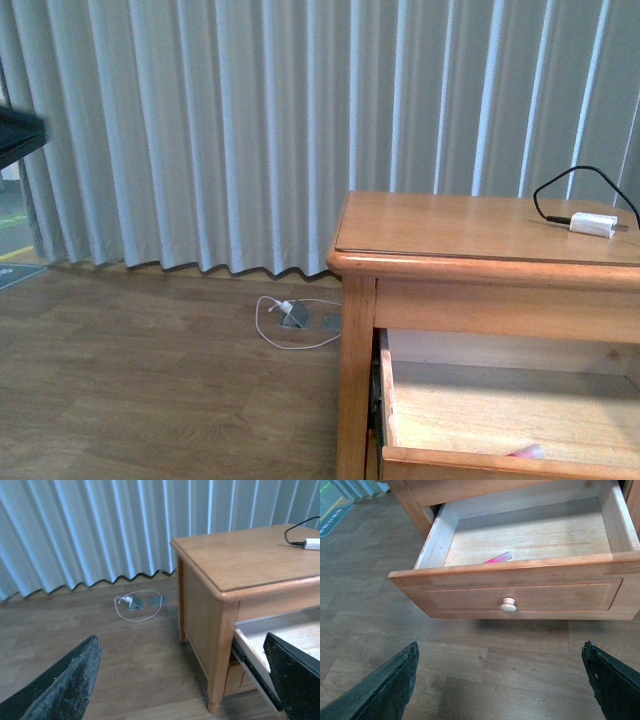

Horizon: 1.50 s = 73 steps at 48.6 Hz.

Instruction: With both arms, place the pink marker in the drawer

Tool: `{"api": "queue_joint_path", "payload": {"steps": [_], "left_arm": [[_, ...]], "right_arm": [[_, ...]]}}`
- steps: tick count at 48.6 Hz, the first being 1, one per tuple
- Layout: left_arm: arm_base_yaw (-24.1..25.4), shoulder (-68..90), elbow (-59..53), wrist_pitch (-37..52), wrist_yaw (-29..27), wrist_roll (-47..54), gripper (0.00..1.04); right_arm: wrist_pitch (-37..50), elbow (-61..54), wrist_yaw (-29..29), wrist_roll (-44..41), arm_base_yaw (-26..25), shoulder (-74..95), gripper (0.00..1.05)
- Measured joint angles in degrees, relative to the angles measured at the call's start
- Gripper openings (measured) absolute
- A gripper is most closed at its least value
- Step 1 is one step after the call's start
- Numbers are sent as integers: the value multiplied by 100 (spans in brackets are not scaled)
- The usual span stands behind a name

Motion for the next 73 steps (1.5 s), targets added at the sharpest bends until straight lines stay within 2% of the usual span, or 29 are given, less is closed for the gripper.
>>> {"api": "queue_joint_path", "payload": {"steps": [7, 17, 19, 22, 33, 37, 73], "left_arm": [[702, -1062, -844, -664, -24, -463, 99], [802, -1204, -911, -688, -9, -673, 99], [835, -1261, -1008, -485, -319, -632, 90], [879, -1471, -1298, -352, -468, -625, 74], [883, -2138, -2055, -302, -461, -625, 19], [883, -2306, -2175, -313, -461, -627, 4], [883, -3790, -2771, -1051, -461, -605, 4]], "right_arm": [[0, 0, 0, 0, 0, 0, 96], [0, 0, -2, 0, 0, 0, 96], [0, 0, -2, 0, 0, 0, 96], [0, 0, -2, 0, 0, 0, 96], [0, 0, -4, 0, 0, 0, 96], [0, 0, -2, 0, 0, 0, 96], [0, 0, -2, 0, 0, 0, 96]]}}
